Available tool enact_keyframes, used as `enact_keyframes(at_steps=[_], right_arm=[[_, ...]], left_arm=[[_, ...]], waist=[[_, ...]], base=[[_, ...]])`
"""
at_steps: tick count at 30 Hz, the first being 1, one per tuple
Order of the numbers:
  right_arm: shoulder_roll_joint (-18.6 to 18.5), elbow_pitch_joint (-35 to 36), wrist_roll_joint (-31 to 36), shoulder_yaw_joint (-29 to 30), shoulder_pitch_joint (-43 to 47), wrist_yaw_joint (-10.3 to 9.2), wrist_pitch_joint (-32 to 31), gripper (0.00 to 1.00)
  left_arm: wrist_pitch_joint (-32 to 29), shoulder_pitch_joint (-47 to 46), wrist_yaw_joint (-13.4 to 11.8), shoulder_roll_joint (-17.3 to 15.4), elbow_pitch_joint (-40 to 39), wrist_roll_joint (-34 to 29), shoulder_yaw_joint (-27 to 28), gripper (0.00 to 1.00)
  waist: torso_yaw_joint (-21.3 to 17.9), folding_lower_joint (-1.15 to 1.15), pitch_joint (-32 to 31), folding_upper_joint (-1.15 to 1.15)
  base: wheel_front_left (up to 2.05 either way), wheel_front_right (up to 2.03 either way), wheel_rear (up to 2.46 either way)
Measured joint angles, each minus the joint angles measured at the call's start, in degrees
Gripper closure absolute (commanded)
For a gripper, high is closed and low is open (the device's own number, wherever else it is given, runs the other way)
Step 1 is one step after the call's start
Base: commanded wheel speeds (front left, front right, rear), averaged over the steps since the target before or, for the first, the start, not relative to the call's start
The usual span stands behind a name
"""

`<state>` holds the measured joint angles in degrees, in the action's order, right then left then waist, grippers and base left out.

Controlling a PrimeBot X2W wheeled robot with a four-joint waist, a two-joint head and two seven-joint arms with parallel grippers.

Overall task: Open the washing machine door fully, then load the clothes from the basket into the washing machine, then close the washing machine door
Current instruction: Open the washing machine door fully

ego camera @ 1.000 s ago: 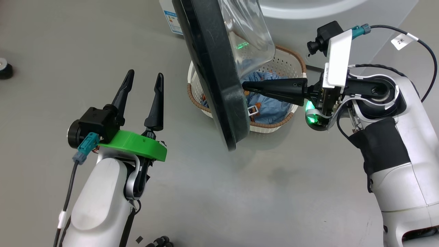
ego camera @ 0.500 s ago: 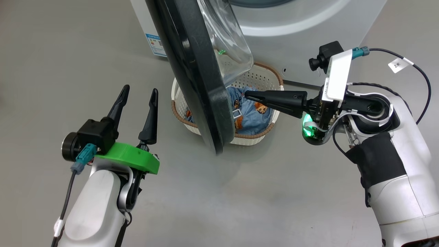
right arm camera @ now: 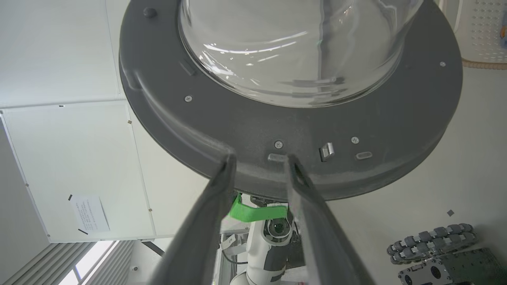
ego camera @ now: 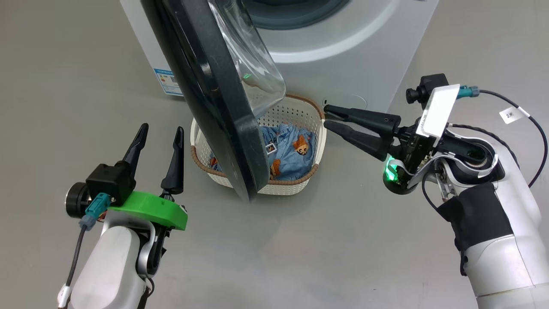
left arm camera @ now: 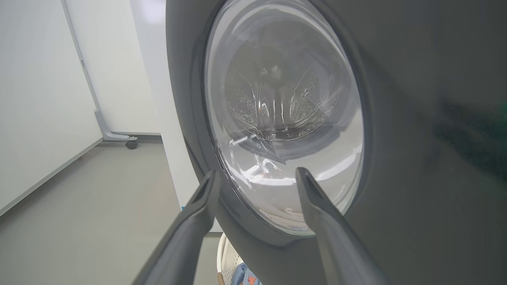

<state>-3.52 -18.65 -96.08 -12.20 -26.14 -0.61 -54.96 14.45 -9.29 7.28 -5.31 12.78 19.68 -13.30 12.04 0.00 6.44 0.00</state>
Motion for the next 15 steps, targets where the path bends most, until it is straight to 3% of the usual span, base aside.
enact_keyframes(at_steps=[1, 6, 15], right_arm=[[0.0, -0.1, -0.5, 0.3, 0.3, 0.01, 0.5, 0.00], [0.1, -0.3, -0.1, 2.9, 1.8, 1.20, 3.9, 0.00], [-0.2, 1.5, 3.2, 8.2, 2.4, 5.87, 12.5, 0.00]], left_arm=[[0.0, 0.1, 0.0, -0.1, 0.0, 0.0, 0.1, 0.00], [0.0, 0.7, 0.0, -0.7, -0.1, 0.1, 1.0, 0.00], [0.0, 1.2, 0.0, -1.0, -0.3, 0.1, 1.0, 0.00]], waist=[[-0.4, 0.00, -0.2, 0.00], [-2.0, 0.00, -0.8, 0.00], [-3.5, 0.00, -1.4, 0.00]], base=[[0.00, 0.00, 0.00], [0.00, 0.00, 0.00], [0.00, 0.00, 0.00]])
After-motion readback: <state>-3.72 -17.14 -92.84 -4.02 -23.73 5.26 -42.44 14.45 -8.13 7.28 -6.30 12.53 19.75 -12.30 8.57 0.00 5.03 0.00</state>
